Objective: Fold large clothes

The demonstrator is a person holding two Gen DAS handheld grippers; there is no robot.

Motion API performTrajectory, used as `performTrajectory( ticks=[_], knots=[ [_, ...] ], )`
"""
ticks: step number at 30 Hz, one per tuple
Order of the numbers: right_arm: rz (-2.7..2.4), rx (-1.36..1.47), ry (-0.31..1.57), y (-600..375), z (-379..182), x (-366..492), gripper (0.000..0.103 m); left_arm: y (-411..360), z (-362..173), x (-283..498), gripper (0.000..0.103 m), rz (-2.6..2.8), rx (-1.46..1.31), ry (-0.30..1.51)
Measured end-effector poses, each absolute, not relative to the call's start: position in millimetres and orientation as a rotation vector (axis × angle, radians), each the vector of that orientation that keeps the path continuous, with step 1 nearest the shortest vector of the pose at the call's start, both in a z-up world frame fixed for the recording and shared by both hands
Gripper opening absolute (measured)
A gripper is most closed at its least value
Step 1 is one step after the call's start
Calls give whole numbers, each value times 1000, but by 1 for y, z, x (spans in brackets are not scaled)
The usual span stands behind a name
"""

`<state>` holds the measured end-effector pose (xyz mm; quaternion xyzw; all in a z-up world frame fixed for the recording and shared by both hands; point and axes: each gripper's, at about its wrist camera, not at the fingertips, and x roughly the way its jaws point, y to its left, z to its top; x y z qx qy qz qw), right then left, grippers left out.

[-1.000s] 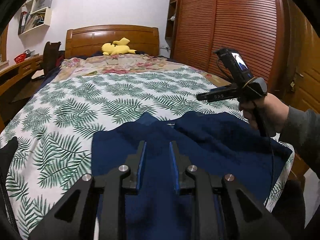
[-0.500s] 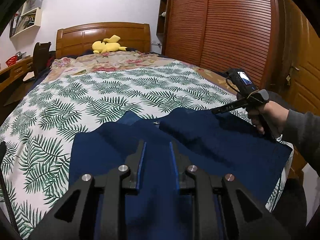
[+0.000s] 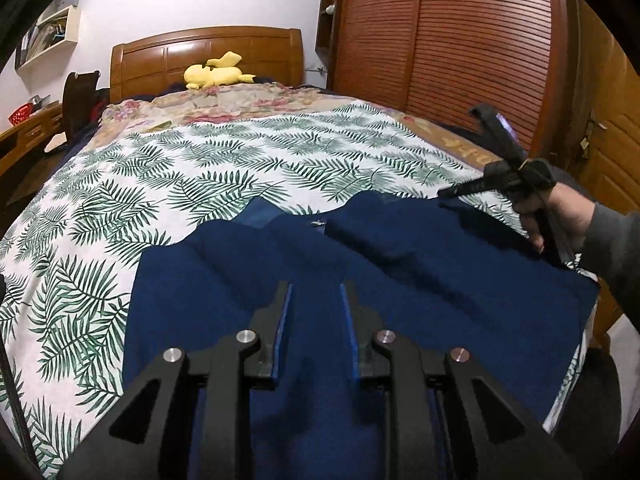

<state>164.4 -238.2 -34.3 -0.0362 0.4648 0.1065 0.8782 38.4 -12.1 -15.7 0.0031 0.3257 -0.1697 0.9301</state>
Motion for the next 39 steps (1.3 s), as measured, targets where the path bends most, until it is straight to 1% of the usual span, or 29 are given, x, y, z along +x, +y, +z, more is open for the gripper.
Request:
performTrajectory(
  ticks=[6,12,13,14,15,16,18,19,20,21,22,24,26,28,29,32,35,36,37,38,39],
  knots=[
    [124,-97,839,-247,-7,164,0,-15,-22,42,21,-345,20,690],
    [94,-92,892,-267,-13,170,0,-17,-24,42,21,-348,32,695],
    [90,-90,905,-268,-16,171,13,-18,-24,43,21,-348,33,697],
    [90,-81,918,-269,-19,171,45,-18,-24,43,21,-348,33,698],
    [90,-64,941,-272,-24,172,60,-18,-25,43,21,-348,35,700],
    [84,-51,954,-274,-28,172,67,-19,-25,44,21,-348,37,701],
    [63,-38,994,-277,-38,174,67,-20,-25,44,21,-347,41,702],
    [80,-18,1036,-279,-46,176,64,-20,-26,44,21,-348,43,704],
    [116,5,1066,-279,-51,177,38,-21,-26,44,21,-347,45,706],
    [147,14,1081,-278,-54,177,22,-21,-26,44,21,-348,45,707],
    [143,-8,1067,-276,-51,175,2,-21,-26,43,21,-356,40,708],
    [167,-13,1026,-275,-43,171,2,-22,-25,43,21,-362,40,706],
    [99,-30,916,-280,-25,164,1,-22,-27,44,21,-359,44,709],
    [-9,24,796,-297,-4,158,1,-22,-28,45,21,-358,43,713],
    [-56,35,774,-303,2,156,1,-22,-29,45,21,-357,46,714],
    [-67,60,811,-311,2,159,1,-23,-29,44,21,-357,54,713],
    [-61,15,842,-307,0,157,3,-23,-29,44,21,-357,56,713],
    [-56,-8,841,-303,2,155,6,-23,-30,44,21,-356,57,713],
    [-60,-27,838,-299,4,154,11,-24,-29,43,21,-356,59,712],
    [-54,-43,834,-296,6,150,23,-24,-29,43,21,-357,61,711],
    [-37,-61,832,-290,8,146,32,-24,-28,42,21,-357,64,709]
  ],
)
